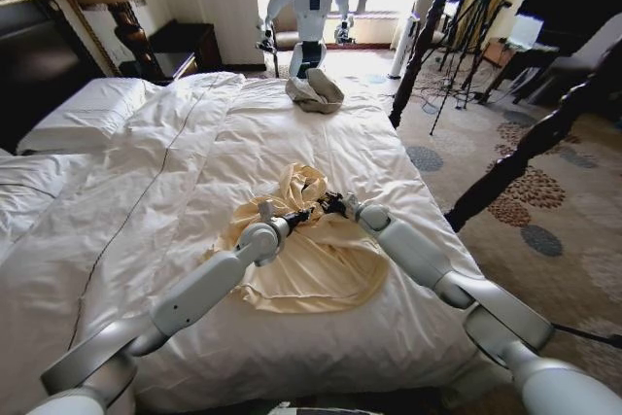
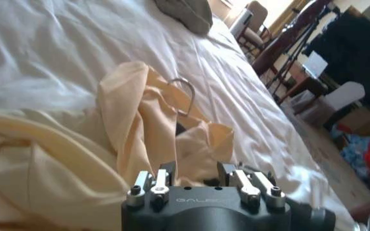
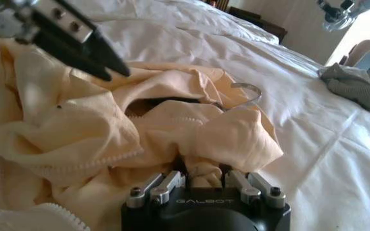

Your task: Pick up the clothes from the bed and hang them on the clothes hanger.

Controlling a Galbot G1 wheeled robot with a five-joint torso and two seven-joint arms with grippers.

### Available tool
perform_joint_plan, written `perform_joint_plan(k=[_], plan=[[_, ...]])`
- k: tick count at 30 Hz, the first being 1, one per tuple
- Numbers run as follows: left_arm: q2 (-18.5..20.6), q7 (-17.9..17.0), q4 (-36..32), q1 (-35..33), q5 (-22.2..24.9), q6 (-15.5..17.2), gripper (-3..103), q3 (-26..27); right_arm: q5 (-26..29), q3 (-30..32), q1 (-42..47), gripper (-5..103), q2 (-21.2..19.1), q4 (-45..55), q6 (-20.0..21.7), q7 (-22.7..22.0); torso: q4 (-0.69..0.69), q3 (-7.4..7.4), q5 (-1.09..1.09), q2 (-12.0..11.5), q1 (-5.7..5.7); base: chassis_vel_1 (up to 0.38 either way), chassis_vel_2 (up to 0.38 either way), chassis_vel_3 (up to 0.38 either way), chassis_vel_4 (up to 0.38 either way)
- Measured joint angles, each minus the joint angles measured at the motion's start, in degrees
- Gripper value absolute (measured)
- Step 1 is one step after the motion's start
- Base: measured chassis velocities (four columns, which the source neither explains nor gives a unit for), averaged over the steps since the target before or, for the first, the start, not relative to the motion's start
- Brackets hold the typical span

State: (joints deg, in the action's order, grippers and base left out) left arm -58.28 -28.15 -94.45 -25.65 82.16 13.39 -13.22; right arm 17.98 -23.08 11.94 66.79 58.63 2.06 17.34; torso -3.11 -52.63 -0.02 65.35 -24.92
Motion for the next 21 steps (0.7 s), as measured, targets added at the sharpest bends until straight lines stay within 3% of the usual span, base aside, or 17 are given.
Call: perform_joint_plan(k=[1,4,6,8,9,12,15,21], plan=[[0.0,0.0,0.0,0.0,0.0,0.0,44,0.0,0.0,0.0,0.0,22,0.0,0.0,0.0,0.0,0.00,0.00,0.00,0.0,0.00,0.000,0.000,0.000,0.000],[-0.2,0.5,0.1,0.2,-0.2,-1.3,60,2.7,-0.5,0.0,0.1,22,-0.9,0.9,-1.5,-0.3,-0.02,0.00,0.00,0.0,0.00,0.000,0.000,0.000,0.000],[0.1,0.8,-0.1,-0.1,-0.9,-1.5,60,3.4,-0.6,0.1,0.2,22,-1.1,1.1,-2.0,-0.4,-0.03,0.00,0.00,0.0,0.00,0.000,0.000,0.000,0.000],[1.7,1.2,-1.5,-1.8,-2.9,-1.6,72,5.7,-1.0,0.3,0.6,22,-1.3,1.6,-3.3,-1.1,-0.02,0.00,-0.01,0.0,0.00,0.000,0.000,0.000,0.000],[1.7,1.2,-1.5,-1.8,-2.9,-1.6,72,5.7,-1.0,0.3,0.6,22,-1.3,1.6,-3.3,-1.1,-0.02,0.00,-0.01,0.0,0.00,0.000,0.000,0.000,0.000],[5.0,1.3,-5.6,-5.9,-4.3,-1.2,88,9.8,-2.3,0.8,0.9,22,-1.3,2.4,-5.6,-2.9,0.00,0.00,-0.02,0.0,0.00,0.000,0.000,0.000,0.000],[8.1,1.7,-9.3,-10.1,-5.0,-1.1,98,13.1,-4.1,1.2,1.0,22,-1.8,3.8,-6.6,-4.6,0.01,0.00,-0.02,0.0,0.01,0.000,0.000,0.000,0.000],[11.4,2.1,-14.3,-15.7,-6.3,-1.5,100,17.5,-8.0,1.4,1.0,22,-2.5,5.8,-7.5,-8.6,0.01,0.00,-0.02,0.0,0.02,0.000,0.000,0.000,0.000]])
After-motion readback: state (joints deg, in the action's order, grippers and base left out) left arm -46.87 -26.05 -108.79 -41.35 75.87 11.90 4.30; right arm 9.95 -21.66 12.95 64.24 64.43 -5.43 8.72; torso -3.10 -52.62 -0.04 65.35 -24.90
